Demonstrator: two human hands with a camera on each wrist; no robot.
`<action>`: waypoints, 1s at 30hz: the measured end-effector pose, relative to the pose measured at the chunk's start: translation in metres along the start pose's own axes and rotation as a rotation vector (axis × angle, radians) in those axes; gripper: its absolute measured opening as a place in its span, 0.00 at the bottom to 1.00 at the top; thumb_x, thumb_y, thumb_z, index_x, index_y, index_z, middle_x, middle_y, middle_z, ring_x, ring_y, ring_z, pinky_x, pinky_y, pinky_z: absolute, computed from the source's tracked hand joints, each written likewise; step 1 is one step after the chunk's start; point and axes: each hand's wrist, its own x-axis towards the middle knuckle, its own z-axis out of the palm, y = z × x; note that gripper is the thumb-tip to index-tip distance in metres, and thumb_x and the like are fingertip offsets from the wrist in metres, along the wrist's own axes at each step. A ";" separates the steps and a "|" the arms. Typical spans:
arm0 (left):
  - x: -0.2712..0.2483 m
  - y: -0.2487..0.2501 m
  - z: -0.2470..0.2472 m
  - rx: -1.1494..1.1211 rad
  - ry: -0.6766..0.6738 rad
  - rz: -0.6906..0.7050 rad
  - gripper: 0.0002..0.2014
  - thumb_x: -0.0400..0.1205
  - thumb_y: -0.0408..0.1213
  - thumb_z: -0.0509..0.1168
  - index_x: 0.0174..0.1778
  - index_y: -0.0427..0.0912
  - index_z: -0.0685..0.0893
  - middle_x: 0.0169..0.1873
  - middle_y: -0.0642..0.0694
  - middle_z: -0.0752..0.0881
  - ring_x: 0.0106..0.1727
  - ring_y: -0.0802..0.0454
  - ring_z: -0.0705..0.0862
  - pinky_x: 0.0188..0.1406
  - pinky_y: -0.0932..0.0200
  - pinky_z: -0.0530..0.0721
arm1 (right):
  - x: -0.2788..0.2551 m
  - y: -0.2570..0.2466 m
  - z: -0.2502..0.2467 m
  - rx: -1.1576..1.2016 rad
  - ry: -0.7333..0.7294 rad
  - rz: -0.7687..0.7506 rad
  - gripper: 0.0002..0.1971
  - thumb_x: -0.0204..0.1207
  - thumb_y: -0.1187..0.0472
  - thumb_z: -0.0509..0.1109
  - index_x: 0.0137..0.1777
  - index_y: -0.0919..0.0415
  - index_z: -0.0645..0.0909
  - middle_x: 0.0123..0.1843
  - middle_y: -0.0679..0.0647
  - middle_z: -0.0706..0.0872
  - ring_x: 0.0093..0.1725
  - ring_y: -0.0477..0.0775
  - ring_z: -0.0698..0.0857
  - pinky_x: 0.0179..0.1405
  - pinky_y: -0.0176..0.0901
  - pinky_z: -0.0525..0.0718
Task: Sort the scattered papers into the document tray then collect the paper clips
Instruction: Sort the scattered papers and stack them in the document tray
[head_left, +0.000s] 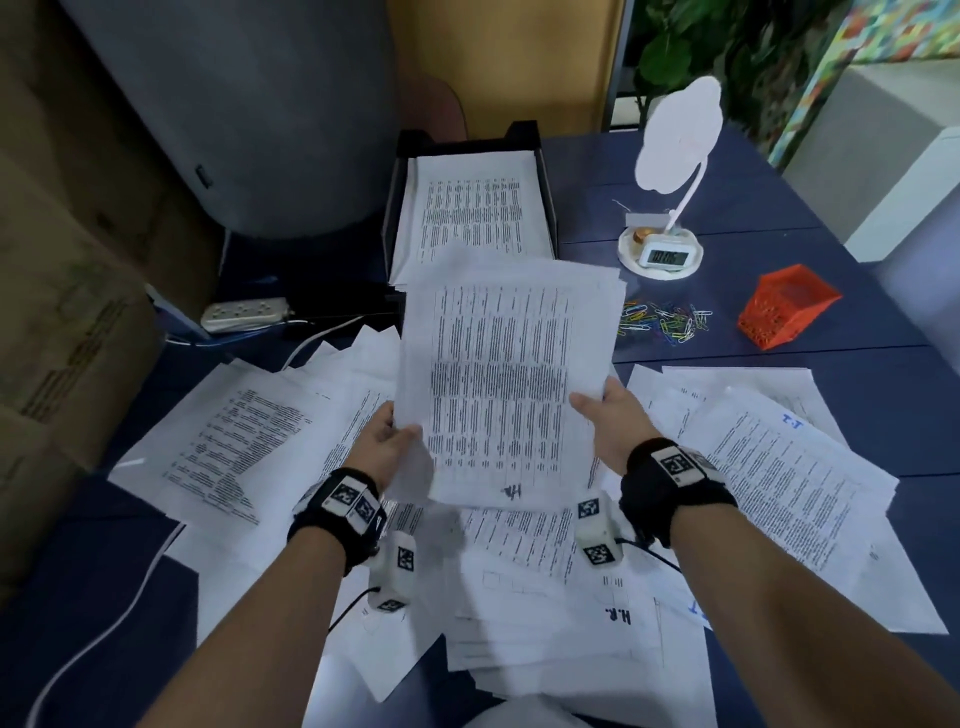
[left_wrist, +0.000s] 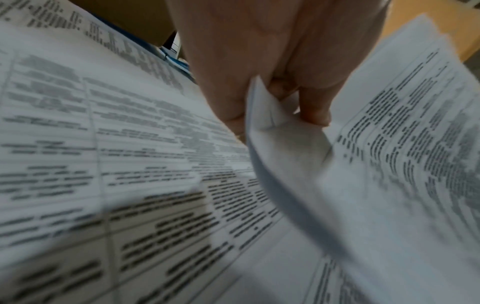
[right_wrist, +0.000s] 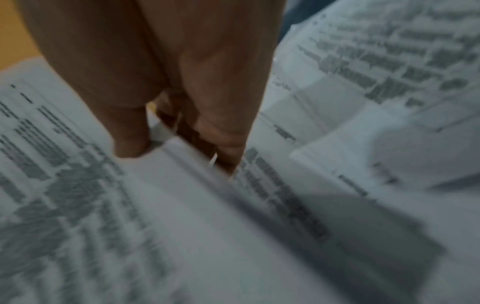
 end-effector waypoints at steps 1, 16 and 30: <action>0.001 0.007 0.002 -0.008 -0.015 0.044 0.09 0.84 0.31 0.61 0.55 0.50 0.79 0.53 0.43 0.85 0.56 0.43 0.83 0.61 0.40 0.81 | -0.001 -0.008 0.002 0.006 0.001 -0.044 0.17 0.83 0.67 0.63 0.71 0.63 0.74 0.64 0.55 0.84 0.63 0.55 0.82 0.55 0.40 0.80; 0.009 0.071 0.015 -0.158 0.053 0.313 0.19 0.80 0.32 0.68 0.67 0.37 0.77 0.55 0.44 0.86 0.57 0.47 0.84 0.58 0.49 0.82 | -0.010 -0.068 0.015 0.031 0.036 -0.245 0.21 0.77 0.77 0.64 0.70 0.67 0.74 0.61 0.60 0.86 0.56 0.51 0.86 0.57 0.43 0.82; 0.018 0.118 0.019 -0.158 0.184 0.598 0.10 0.77 0.30 0.72 0.39 0.43 0.76 0.32 0.52 0.80 0.29 0.64 0.77 0.31 0.69 0.78 | -0.006 -0.102 0.030 -0.352 0.284 -0.844 0.26 0.79 0.70 0.64 0.75 0.52 0.67 0.52 0.50 0.76 0.49 0.42 0.75 0.58 0.20 0.73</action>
